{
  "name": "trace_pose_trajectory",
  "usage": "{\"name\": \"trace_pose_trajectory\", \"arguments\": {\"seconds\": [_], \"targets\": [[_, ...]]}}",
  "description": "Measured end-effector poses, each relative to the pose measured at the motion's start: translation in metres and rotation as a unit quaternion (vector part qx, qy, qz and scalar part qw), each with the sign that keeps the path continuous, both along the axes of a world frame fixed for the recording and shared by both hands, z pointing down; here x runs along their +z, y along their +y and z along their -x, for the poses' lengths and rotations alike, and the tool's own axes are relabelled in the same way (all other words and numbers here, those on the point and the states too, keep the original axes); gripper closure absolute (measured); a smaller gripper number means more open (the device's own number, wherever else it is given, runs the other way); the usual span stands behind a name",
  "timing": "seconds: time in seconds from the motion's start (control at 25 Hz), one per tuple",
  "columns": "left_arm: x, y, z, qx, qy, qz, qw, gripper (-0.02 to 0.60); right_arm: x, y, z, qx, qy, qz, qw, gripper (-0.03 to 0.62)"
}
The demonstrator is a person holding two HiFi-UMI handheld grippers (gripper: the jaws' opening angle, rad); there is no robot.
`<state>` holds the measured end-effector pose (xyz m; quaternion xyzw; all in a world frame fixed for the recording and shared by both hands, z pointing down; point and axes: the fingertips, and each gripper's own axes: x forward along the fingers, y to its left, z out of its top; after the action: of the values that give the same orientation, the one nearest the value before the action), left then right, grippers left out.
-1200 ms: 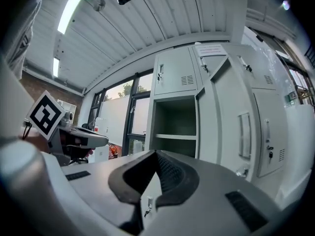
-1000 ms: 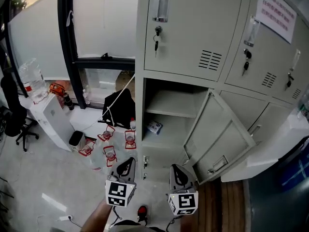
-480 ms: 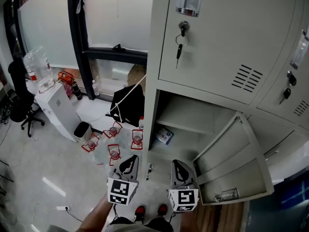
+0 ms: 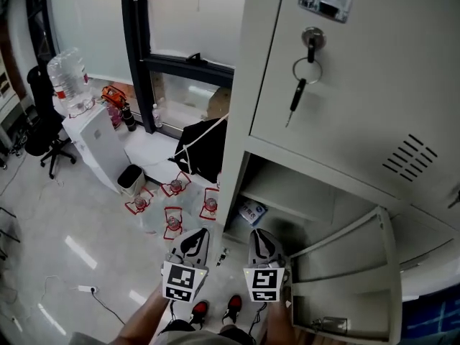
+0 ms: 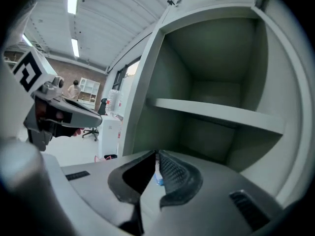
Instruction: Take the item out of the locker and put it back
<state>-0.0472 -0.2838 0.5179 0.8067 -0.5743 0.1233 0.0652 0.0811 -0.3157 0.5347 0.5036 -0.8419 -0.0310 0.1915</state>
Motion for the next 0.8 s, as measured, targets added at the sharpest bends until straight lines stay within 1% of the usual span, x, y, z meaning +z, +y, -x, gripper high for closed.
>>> {"name": "trace_pose_trajectory", "arguments": {"seconds": [0.04,0.12,0.28,0.32,0.4,0.48,0.6,0.68,0.8], "targets": [[0.002,-0.002,0.001,-0.003,0.000,0.002,1.0000,0.557,0.005,-0.007,0.003,-0.006,0.011,0.007,1.000,0.574],[0.005,-0.004,0.003,-0.012,0.001,0.006,0.9999,0.558,0.012,-0.019,0.008,-0.012,0.045,0.020,0.999,0.495],[0.007,-0.002,0.012,-0.033,0.003,0.011,0.9994,0.558,0.029,-0.042,0.015,-0.027,0.129,0.022,0.991,0.444],[0.007,-0.001,0.014,-0.037,0.004,0.012,0.9992,0.558,0.035,-0.046,0.016,-0.032,0.143,0.030,0.989,0.410],[0.008,0.002,0.020,-0.044,0.006,0.014,0.9989,0.558,0.047,-0.053,0.018,-0.041,0.156,0.054,0.986,0.370],[0.009,0.005,0.025,-0.052,0.007,0.015,0.9985,0.558,0.059,-0.058,0.022,-0.050,0.158,0.076,0.983,0.320],[0.011,0.010,0.033,-0.066,0.008,0.016,0.9977,0.558,0.073,-0.068,0.026,-0.058,0.162,0.098,0.980,0.306],[0.012,0.012,0.037,-0.075,0.009,0.017,0.9970,0.558,0.080,-0.076,0.025,-0.054,0.175,0.106,0.977,0.292],[0.013,0.015,0.043,-0.085,0.011,0.019,0.9962,0.558,0.090,-0.083,0.024,-0.051,0.185,0.117,0.974,0.289]]}}
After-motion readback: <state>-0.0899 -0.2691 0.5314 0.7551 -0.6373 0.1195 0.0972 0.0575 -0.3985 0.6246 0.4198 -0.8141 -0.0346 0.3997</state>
